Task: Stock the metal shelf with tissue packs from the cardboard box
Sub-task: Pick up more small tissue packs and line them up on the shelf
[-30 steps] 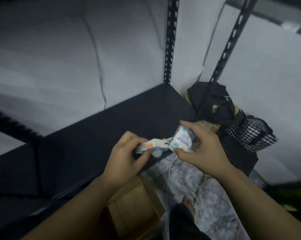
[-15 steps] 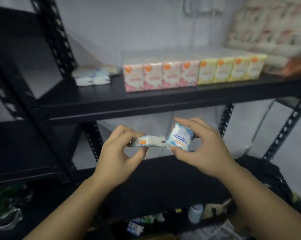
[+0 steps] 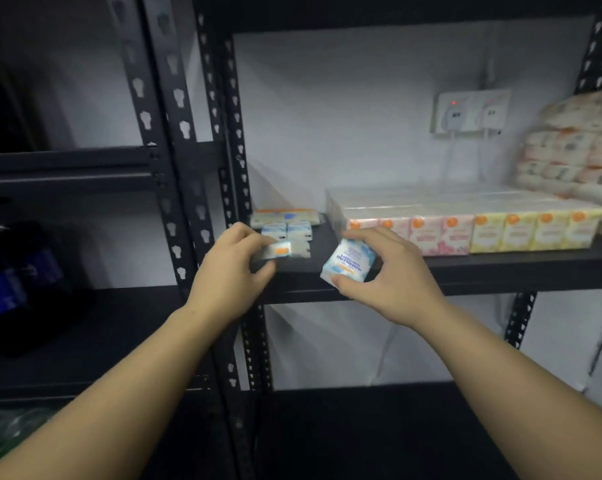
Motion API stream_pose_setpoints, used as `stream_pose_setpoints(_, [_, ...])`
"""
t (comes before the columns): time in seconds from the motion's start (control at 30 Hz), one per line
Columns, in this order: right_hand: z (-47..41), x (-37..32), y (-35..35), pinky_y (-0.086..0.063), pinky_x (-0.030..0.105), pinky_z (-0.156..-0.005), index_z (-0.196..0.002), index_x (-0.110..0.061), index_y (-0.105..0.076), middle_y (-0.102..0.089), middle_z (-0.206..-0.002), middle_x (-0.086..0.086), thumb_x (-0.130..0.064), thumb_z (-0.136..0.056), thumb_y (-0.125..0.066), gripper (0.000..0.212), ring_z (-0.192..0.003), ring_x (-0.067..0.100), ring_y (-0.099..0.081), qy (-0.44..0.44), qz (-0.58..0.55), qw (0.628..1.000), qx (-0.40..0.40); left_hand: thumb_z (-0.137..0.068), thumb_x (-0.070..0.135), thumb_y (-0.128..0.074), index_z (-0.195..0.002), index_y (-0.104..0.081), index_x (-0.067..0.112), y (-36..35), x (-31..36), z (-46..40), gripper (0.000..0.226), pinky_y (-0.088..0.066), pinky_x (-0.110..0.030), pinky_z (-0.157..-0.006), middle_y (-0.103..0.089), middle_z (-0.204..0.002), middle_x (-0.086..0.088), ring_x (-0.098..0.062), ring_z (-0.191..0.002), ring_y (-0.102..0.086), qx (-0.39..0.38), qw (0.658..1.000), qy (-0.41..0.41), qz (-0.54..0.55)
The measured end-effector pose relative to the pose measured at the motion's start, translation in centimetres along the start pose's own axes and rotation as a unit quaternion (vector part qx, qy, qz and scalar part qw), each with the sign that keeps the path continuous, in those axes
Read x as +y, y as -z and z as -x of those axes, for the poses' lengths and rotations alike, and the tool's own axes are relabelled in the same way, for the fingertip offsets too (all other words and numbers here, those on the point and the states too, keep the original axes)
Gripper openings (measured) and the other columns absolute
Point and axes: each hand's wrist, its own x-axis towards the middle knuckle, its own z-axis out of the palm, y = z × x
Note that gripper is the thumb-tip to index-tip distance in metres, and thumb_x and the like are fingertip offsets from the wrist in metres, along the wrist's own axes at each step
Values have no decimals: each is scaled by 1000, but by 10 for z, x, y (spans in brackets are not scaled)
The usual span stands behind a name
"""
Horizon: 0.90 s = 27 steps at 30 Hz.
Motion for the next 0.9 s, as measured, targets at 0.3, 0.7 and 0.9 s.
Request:
stream_pose_setpoints(0.3, [-20,19,-14,-35,-2,-83,-133,-33,-63,-58,-120,-18,-43,-72,-85,65,-113,-12,-48,-18,22,999,-24,-95,46,-68,-131,-70,29,-21,-21,-4,40,-52,-32,-88,-55,-111,13,-9,-108,-53,-89,995,3,-42])
stream_pose_setpoints(0.7, [-31,16,-11,-40,2,-79,-128,-36,-64,-58,-116,-24,-52,-68,-81,65,-109,-12,-51,3,-10,999,-44,-97,47,-64,-139,-61,30,-23,-6,-21,46,-47,-35,-105,-58,-133,16,-7,-126,-51,-119,993,20,-4])
stream_pose_setpoints(0.9, [-37,10,-3,-60,41,-65,-93,-35,-56,-72,-95,-8,-48,-70,-85,40,-79,13,-71,-23,-76,995,-57,-88,33,-83,-129,-71,30,-13,25,-28,43,-48,-23,-100,-63,-125,15,-5,-121,-60,-104,981,-101,131])
